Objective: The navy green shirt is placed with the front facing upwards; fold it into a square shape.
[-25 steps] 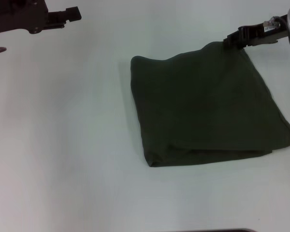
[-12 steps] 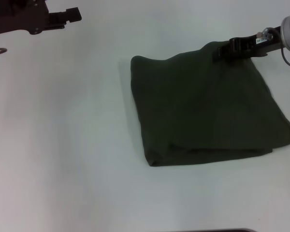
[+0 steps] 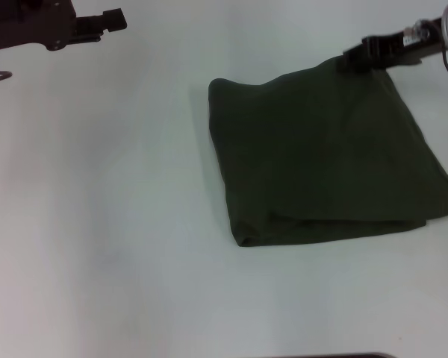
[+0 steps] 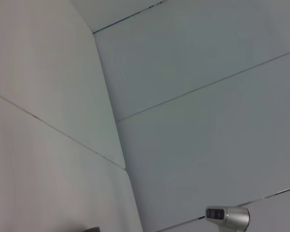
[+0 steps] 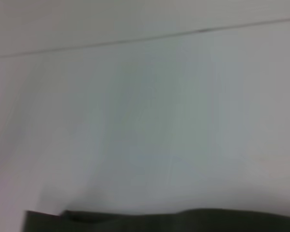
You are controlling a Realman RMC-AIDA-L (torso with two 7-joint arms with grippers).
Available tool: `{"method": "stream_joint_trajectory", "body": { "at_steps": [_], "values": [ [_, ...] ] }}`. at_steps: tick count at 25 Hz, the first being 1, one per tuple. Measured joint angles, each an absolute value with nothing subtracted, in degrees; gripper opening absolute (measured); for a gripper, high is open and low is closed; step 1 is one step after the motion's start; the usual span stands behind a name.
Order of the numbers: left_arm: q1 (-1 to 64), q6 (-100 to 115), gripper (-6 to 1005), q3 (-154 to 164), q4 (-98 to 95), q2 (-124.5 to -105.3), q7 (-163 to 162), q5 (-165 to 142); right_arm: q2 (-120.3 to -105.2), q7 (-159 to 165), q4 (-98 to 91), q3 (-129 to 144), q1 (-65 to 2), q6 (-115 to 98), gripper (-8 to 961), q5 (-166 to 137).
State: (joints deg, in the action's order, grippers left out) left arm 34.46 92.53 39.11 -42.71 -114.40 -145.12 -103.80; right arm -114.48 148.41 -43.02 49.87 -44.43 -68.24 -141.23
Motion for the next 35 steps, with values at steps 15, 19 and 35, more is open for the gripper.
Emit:
{"method": "stream_joint_trajectory", "body": {
  "at_steps": [15,19,35],
  "values": [
    [35.4,96.1,875,40.5,-42.9,-113.32,-145.9,-110.1,-110.49,148.6,-49.5,45.8,-47.1,-91.5,431,-134.7],
    [35.6,97.9,874,40.5,-42.9,-113.25,-146.3,-114.0,-110.46,147.9,-49.8,46.2,-47.2,-95.6,432,-135.7],
    [36.6,91.7,875,40.6,-42.2,-116.65,-146.8,-120.1,-107.62,146.3,-51.1,35.8,-40.2,-109.9,431,-138.4]
  ]
}}
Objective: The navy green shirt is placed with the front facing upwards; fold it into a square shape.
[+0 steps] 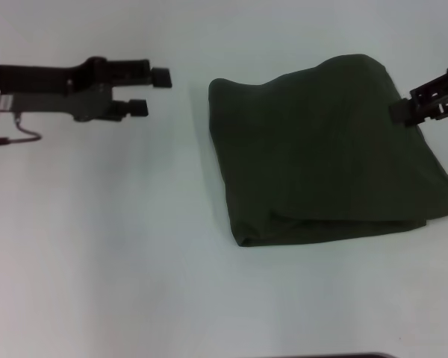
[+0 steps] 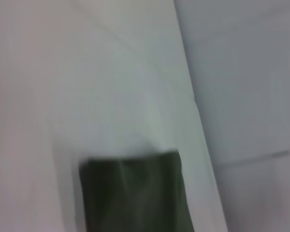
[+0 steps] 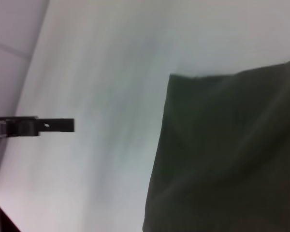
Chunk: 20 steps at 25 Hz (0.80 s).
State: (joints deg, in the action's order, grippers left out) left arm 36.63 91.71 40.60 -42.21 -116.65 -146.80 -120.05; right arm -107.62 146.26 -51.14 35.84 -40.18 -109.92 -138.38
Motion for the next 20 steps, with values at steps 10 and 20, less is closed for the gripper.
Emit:
{"method": "stream_joint_trajectory", "body": {
  "at_steps": [10,20],
  "values": [
    [46.5,67.3,875,55.7,-33.0,-119.92,-146.2,-121.1,-107.65,147.4,-50.7,35.3,-41.0,-109.1,432,-138.4],
    [48.7,55.5,874,62.3,-30.7,-122.03,-146.2,-121.5,-107.57,148.7,-49.8,35.1,-40.8,-108.5,431,-138.4]
  ]
}}
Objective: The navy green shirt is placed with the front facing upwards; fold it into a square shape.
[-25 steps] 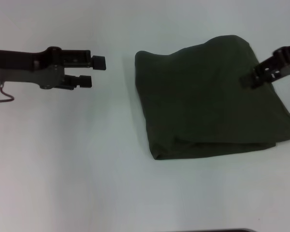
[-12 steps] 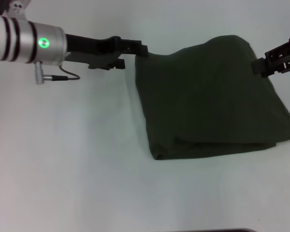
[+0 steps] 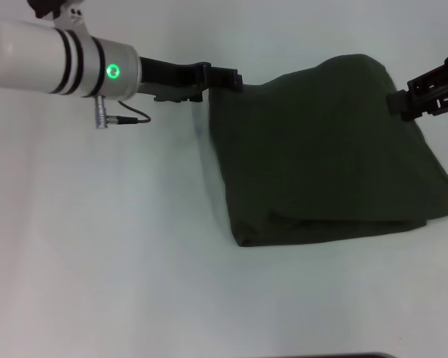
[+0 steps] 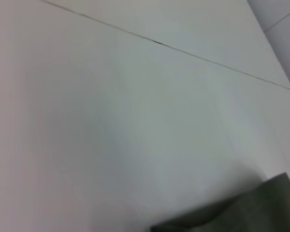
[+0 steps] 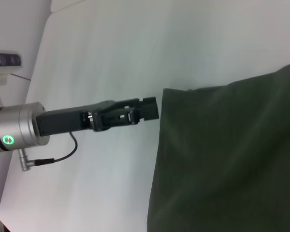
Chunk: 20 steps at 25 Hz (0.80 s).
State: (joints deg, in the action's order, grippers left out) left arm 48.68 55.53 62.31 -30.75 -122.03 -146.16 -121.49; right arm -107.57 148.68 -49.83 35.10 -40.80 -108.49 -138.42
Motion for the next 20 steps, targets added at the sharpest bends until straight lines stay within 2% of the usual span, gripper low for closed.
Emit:
{"method": "stream_joint_trajectory", "body": {
  "at_steps": [6,16,20],
  "values": [
    [50.4,50.3,875,65.2,-28.8,-122.85,-146.1,-121.6,-107.39,148.7,-48.4,34.9,-40.3,-107.9,431,-138.4],
    [51.7,50.1,837,67.8,-27.9,-123.17,-145.7,-121.7,-107.37,148.7,-48.3,34.9,-40.1,-107.9,430,-138.4],
    [51.8,50.5,663,68.0,-28.1,-122.88,-145.3,-121.7,-107.37,148.7,-48.3,34.9,-40.3,-107.8,431,-138.4]
  ]
}}
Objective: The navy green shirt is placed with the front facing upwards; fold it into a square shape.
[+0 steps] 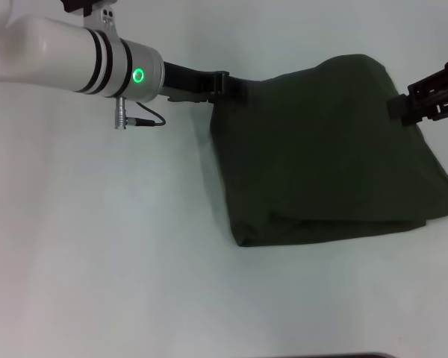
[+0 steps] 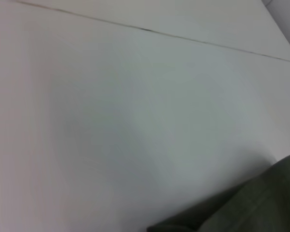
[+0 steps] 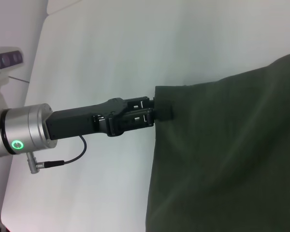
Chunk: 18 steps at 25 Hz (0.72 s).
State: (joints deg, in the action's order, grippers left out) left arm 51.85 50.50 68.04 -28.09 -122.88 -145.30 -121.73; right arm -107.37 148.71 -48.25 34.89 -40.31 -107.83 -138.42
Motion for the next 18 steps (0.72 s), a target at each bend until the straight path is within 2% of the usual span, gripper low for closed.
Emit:
{"method": "stream_joint_trajectory", "body": {
  "at_steps": [12,18],
  "values": [
    [51.8,50.0,377,67.8,-28.0,-122.34,-145.5,-121.7,-107.37,148.8,-48.2,34.8,-40.4,-107.7,431,-138.4],
    [51.7,49.6,139,67.8,-27.9,-122.00,-145.8,-121.7,-107.37,149.2,-48.2,34.8,-40.4,-107.7,430,-138.4]
  ]
}}
